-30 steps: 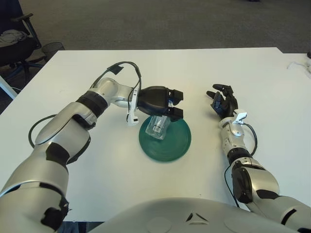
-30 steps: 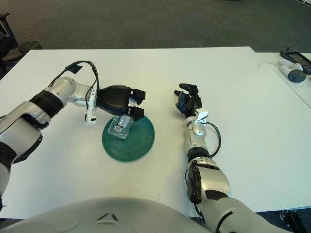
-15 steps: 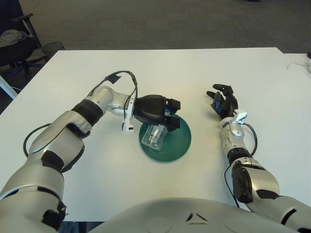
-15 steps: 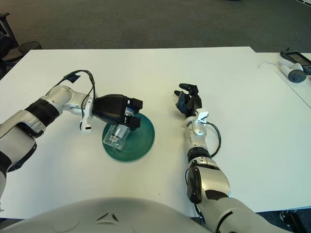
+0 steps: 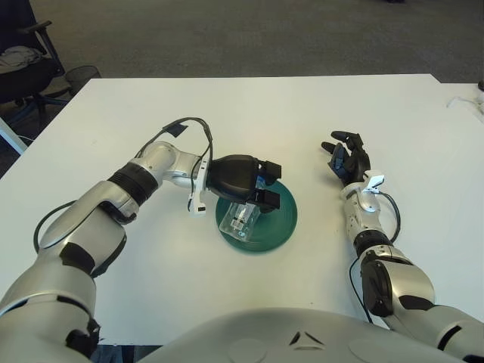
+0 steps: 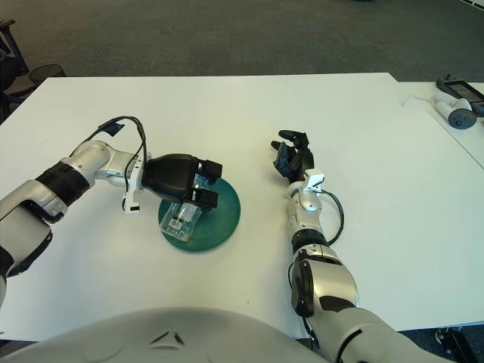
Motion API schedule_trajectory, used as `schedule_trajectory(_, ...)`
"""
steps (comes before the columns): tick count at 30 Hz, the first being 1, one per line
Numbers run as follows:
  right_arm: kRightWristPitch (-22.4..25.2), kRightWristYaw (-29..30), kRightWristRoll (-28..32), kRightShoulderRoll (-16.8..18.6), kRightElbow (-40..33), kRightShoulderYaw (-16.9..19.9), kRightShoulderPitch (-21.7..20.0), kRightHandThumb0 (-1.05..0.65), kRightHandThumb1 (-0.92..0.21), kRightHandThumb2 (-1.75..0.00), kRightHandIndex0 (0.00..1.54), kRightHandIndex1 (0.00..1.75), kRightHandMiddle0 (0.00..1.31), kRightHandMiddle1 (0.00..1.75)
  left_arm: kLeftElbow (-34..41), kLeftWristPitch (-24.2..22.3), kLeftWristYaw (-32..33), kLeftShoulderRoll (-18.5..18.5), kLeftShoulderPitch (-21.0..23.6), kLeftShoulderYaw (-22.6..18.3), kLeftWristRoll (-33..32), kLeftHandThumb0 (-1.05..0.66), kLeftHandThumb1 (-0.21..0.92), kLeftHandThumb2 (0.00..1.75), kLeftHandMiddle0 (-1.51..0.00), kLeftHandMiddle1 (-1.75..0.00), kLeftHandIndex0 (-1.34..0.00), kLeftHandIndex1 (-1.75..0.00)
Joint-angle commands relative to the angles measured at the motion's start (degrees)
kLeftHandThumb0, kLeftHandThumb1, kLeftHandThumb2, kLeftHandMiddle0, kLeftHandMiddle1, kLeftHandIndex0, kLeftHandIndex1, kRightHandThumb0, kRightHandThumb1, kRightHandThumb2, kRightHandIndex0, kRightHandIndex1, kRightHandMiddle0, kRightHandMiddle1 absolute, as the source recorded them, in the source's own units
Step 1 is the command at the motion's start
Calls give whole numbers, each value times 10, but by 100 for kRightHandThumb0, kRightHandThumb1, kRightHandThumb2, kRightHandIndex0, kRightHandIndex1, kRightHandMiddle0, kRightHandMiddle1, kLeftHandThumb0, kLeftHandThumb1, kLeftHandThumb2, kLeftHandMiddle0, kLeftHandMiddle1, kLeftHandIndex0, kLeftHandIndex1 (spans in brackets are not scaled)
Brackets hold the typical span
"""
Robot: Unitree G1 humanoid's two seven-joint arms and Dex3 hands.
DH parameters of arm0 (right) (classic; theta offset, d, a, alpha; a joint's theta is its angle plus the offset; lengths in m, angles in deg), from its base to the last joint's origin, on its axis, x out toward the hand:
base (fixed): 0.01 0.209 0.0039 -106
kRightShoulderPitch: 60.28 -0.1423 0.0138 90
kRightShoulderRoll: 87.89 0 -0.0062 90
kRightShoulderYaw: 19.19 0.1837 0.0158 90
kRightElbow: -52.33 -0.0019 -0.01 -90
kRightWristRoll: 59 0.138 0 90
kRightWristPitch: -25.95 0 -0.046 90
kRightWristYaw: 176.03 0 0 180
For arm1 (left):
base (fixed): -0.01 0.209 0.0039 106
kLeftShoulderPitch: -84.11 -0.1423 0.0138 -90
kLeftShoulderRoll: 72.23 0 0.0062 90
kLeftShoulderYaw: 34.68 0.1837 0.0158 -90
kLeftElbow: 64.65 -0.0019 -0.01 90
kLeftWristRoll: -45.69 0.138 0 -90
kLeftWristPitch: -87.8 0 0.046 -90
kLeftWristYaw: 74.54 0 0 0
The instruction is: Put the bottle into the plate.
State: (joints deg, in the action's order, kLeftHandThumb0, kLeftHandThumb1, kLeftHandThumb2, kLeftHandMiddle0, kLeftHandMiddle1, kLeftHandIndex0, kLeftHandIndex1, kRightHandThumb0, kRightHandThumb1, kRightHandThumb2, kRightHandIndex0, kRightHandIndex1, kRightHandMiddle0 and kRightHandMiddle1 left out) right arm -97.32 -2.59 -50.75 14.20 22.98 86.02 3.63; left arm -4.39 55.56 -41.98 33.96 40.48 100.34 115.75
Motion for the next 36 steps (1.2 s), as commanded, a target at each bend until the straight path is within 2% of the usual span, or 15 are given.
schedule_trajectory(1, 105, 12, 9, 13, 67, 6, 71, -53, -75, -90, 27, 90, 8, 133, 0, -1, 15, 8, -9, 2, 9, 0, -8, 175, -90, -170, -70, -175)
schedule_trajectory(8, 106, 18, 5, 15, 67, 3, 70, -52, -74, -92, 27, 90, 9, 133, 3, 1, 63, 11, -12, 0, 18, 0, -7, 175, -90, -171, -70, -175)
schedule_trajectory(13, 107, 13, 6, 14, 67, 3, 71, -55, -79, -88, 26, 88, 8, 133, -14, 4, 100, 2, -14, 3, 18, 0, -5, 169, -86, -163, -72, -175)
schedule_trajectory(15, 107, 10, 7, 13, 67, 3, 71, -55, -80, -87, 26, 88, 8, 133, -26, 9, 111, -6, -15, 5, 12, 0, 2, 159, -78, -169, -73, -163)
schedule_trajectory(17, 108, 9, 9, 14, 66, 4, 71, -54, -81, -86, 27, 87, 8, 133, -34, 20, 117, -9, -13, 6, 5, -1, 14, 147, -67, -172, -67, -161)
schedule_trajectory(18, 108, 8, 9, 14, 66, 5, 71, -54, -81, -86, 27, 87, 8, 133, -37, 24, 118, -10, -12, 6, 4, -1, 23, 137, -59, -173, -59, -164)
schedule_trajectory(19, 109, 7, 10, 14, 66, 5, 72, -53, -81, -86, 27, 87, 8, 133, -37, 24, 119, -11, -9, 7, 5, -1, 27, 134, -56, -173, -55, -165)
schedule_trajectory(20, 108, 8, 11, 15, 64, 6, 73, -53, -81, -86, 27, 87, 8, 133, -34, 21, 118, -9, -5, 6, 8, -1, 40, 118, -48, -171, -46, -168)
schedule_trajectory(21, 107, 8, 12, 16, 63, 7, 74, -53, -81, -86, 27, 86, 9, 133, -32, 19, 117, -8, -2, 5, 11, -24, 59, 100, -34, -151, -29, -159)
schedule_trajectory(22, 106, 8, 13, 17, 62, 7, 74, -52, -80, -87, 27, 86, 9, 133, -30, 18, 117, -8, -1, 5, 12, -39, 71, 89, -26, -136, -19, -152)
schedule_trajectory(23, 102, 9, 14, 20, 58, 8, 77, -52, -80, -87, 27, 86, 9, 133, -24, 18, 104, -2, 6, 4, 14, -44, 75, 85, -23, -131, -15, -150)
schedule_trajectory(24, 97, 10, 15, 23, 56, 8, 79, -51, -78, -89, 28, 85, 11, 132, -19, 17, 88, 5, 10, 4, 16, -57, 81, 86, -15, -106, -10, -126)
schedule_trajectory(28, 89, 11, 17, 28, 51, 10, 82, -50, -72, -93, 28, 85, 14, 132, -8, 6, 44, 15, 9, 4, 17, -80, 90, 93, -4, -49, -2, -65)
schedule_trajectory(32, 81, 6, 20, 30, 49, 14, 83, -50, -70, -95, 28, 85, 15, 131, 8, -8, 29, 23, -9, -4, 13, -90, 92, 100, -1, -21, 0, -35)
schedule_trajectory(36, 71, -12, 32, 35, 44, 22, 85, -51, -70, -96, 30, 86, 18, 132, 19, -27, 48, 26, -15, -1, 28, -96, 92, 105, 0, -9, 0, -23)
